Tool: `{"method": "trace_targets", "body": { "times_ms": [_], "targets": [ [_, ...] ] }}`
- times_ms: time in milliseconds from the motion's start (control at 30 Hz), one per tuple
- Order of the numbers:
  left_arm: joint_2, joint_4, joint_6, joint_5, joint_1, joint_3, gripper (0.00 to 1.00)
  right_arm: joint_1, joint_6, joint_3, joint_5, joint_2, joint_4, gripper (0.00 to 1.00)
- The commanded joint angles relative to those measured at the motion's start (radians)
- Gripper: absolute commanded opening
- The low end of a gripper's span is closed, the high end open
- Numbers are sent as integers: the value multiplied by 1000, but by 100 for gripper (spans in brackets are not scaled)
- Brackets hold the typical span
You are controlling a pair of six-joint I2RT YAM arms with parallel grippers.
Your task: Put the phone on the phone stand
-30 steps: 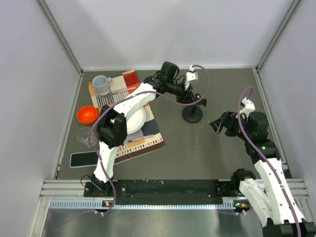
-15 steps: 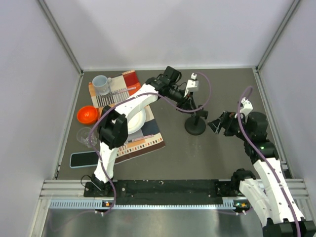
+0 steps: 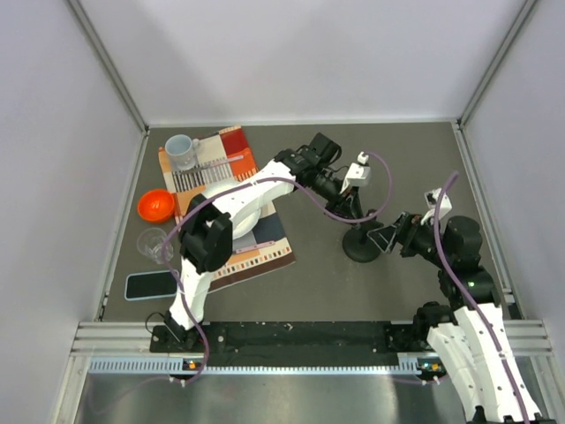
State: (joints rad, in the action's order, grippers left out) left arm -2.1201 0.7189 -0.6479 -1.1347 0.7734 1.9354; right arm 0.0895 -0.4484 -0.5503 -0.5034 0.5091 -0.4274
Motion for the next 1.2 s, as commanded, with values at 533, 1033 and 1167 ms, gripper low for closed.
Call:
{"method": "trace_targets", "body": {
  "times_ms": [533,1033,1167],
  "targets": [
    [87,-30,85,59,3,-6,37,6,25,-85,48,-20,-86,82],
    [730,-710,745,601,-121,-568,98,6,19,-79,97,-93,-88,85],
    [948,-555,869,1039,-177,-670,99,6,27,-80,69,-110,-88,85]
  ]
}}
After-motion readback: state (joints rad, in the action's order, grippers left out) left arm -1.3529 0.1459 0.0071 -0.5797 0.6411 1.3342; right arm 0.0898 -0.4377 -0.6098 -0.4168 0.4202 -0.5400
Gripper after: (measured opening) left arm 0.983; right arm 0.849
